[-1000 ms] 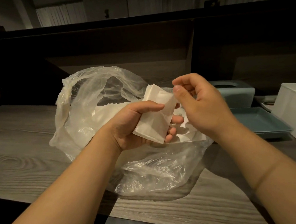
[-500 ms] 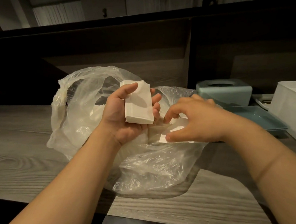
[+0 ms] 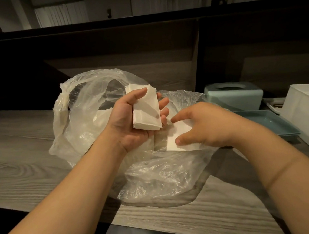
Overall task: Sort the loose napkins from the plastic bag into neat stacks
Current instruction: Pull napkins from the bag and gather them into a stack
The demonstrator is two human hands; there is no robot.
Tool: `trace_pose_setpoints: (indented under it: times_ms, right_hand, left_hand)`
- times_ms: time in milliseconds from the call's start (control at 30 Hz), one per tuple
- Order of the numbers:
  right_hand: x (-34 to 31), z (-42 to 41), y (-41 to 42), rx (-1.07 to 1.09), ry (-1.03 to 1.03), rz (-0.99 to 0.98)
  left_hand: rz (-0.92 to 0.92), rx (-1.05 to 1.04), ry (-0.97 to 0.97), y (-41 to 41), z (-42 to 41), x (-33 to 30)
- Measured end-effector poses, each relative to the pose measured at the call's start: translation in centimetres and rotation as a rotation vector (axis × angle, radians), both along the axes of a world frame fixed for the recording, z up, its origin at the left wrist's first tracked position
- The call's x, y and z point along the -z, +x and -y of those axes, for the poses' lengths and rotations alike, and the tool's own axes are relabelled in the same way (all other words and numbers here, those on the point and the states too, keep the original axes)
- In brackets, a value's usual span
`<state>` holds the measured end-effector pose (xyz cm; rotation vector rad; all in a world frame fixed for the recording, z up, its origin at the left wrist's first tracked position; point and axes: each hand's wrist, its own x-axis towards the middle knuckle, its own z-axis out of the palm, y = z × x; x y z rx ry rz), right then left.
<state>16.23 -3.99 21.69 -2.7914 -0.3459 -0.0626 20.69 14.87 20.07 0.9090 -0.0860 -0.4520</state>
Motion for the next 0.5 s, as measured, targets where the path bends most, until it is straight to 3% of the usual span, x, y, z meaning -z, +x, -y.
trace_pose_setpoints:
  times_ms: [100, 333, 400, 500]
  right_hand:
    - [-0.1, 0.1, 0.0, -0.027, 0.122, -0.023]
    - [0.1, 0.0, -0.2, -0.003, -0.053, 0.038]
    - [-0.3, -0.1, -0.6, -0.080, 0.132, 0.005]
    - [-1.0, -0.1, -1.4, -0.272, 0.582, -0.127]
  left_hand:
    - [-0.007, -0.006, -0.006, 0.0, 0.0, 0.1]
    - [0.013, -0.026, 0.016, -0.2, 0.1, -0.1]
    - [0.027, -0.021, 0.006, -0.1, 0.1, -0.1]
    - [0.057, -0.005, 0.013, 0.0, 0.1, -0.1]
